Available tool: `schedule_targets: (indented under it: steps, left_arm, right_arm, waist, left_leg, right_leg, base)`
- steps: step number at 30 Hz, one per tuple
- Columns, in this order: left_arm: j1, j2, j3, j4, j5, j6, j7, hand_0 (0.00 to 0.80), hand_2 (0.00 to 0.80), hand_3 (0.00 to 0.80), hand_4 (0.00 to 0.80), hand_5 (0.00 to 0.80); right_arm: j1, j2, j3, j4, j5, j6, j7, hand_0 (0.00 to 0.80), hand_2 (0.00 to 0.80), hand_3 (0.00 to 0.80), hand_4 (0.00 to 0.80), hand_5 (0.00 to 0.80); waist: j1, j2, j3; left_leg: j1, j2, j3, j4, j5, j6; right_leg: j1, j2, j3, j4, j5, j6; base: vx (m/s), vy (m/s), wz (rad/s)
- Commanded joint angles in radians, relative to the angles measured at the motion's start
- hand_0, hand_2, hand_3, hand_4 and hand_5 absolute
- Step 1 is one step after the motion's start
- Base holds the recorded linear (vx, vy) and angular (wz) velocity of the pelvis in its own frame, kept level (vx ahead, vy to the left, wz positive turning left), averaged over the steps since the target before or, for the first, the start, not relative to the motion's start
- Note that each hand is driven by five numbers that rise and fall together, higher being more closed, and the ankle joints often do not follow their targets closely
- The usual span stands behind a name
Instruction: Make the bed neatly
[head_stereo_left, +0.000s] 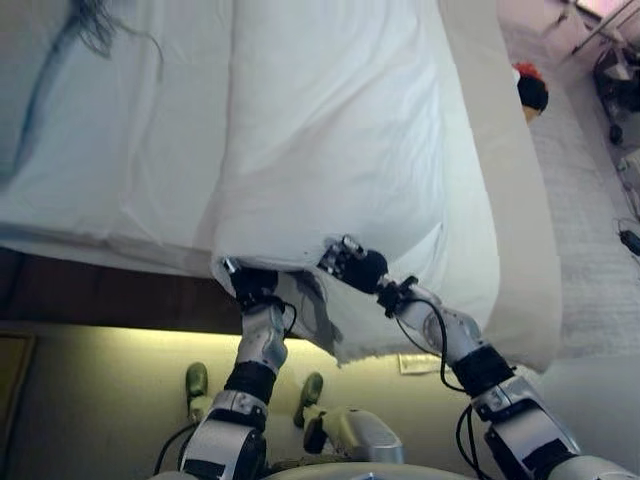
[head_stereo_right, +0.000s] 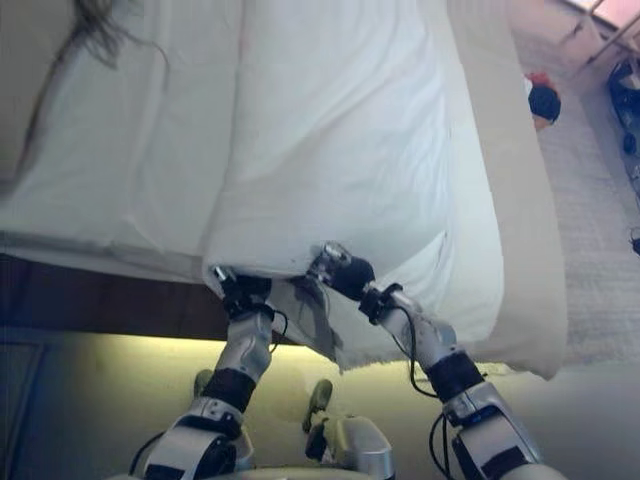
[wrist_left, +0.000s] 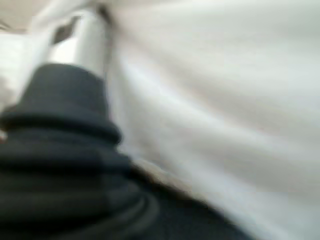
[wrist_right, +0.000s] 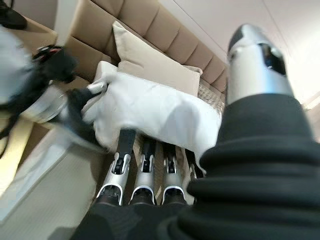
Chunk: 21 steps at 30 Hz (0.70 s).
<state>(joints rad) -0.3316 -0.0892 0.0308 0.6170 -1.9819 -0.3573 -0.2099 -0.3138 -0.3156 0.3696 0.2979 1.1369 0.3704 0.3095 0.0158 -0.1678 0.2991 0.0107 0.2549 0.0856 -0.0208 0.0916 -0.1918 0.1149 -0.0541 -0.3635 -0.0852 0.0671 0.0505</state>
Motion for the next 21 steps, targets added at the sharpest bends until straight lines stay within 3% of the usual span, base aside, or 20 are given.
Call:
schedule_targets:
  steps: [1,10,16,21]
  left_arm:
    - [0.015,0.113,0.084,-0.047,0.01,-0.01,-0.079,0.0,0.0,0.0,0.0,0.0]
    - [0.124,0.126,0.189,-0.063,0.01,0.105,-0.146,0.0,0.0,0.0,0.0,0.0]
    - [0.209,0.103,0.213,-0.032,0.01,0.26,-0.213,0.0,0.0,0.0,0.0,0.0]
    - [0.26,0.109,0.221,0.008,0.01,0.321,-0.241,0.0,0.0,0.0,0.0,0.0]
  right_arm:
    - [0.104,-0.006,-0.003,0.032,-0.023,0.015,0.081,0.0,0.0,0.0,0.0,0.0]
    - [0.276,0.041,-0.064,0.149,-0.068,0.034,0.144,0.0,0.0,0.0,0.0,0.0]
    - [0.293,0.091,-0.113,0.249,-0.081,0.003,0.166,0.0,0.0,0.0,0.0,0.0]
    - [0.277,0.105,-0.128,0.282,-0.076,-0.011,0.177,0.0,0.0,0.0,0.0,0.0]
  waist:
    - [0.046,0.018,-0.178]
    - [0.05,0.069,-0.235]
    - [0.087,0.09,-0.249]
    - [0.123,0.094,-0.255]
  left_leg:
    - [0.021,-0.006,0.033,0.021,-0.07,0.024]
    - [0.08,-0.044,0.032,-0.009,-0.07,0.036]
    - [0.08,-0.06,-0.002,-0.037,-0.053,0.041]
    - [0.07,-0.068,-0.024,-0.051,-0.044,0.04]
  right_leg:
    - [0.028,-0.14,-0.01,0.083,-0.096,0.101]
    - [0.07,-0.165,-0.004,0.067,-0.092,0.107]
    - [0.072,-0.165,-0.023,0.061,-0.084,0.102]
    - [0.082,-0.162,-0.05,0.052,-0.084,0.097]
  base:
    - [0.072,0.13,-0.04]
    - [-0.01,0.084,-0.06]
    - [-0.059,-0.01,0.02]
    - [-0.056,-0.03,0.14]
